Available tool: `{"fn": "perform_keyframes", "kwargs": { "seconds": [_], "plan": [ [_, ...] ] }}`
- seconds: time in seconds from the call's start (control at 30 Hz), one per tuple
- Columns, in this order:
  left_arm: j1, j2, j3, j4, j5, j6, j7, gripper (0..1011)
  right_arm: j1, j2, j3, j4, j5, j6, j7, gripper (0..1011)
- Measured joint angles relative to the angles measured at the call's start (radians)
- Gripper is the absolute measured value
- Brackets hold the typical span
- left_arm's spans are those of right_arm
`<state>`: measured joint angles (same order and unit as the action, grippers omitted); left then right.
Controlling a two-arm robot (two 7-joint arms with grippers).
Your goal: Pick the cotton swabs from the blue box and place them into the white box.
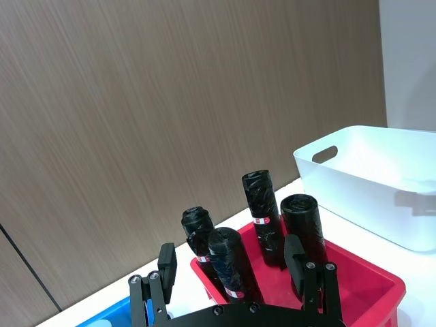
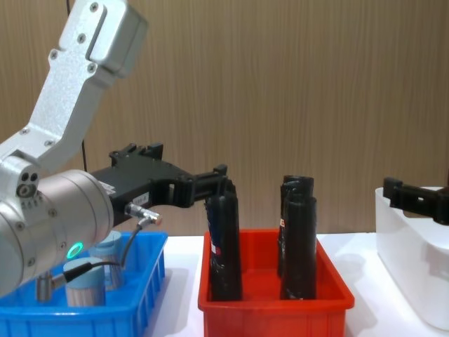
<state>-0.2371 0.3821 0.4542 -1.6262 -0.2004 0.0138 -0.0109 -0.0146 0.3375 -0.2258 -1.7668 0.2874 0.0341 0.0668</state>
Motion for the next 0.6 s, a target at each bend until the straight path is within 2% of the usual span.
{"fn": "perform_keyframes", "kwargs": {
  "seconds": [0.6],
  "plan": [
    [0.000, 0.000, 0.000, 0.000, 0.000, 0.000, 0.000, 1000, 0.000, 0.000, 0.000, 0.000, 0.000, 0.000, 0.000, 1002]
  ]
}}
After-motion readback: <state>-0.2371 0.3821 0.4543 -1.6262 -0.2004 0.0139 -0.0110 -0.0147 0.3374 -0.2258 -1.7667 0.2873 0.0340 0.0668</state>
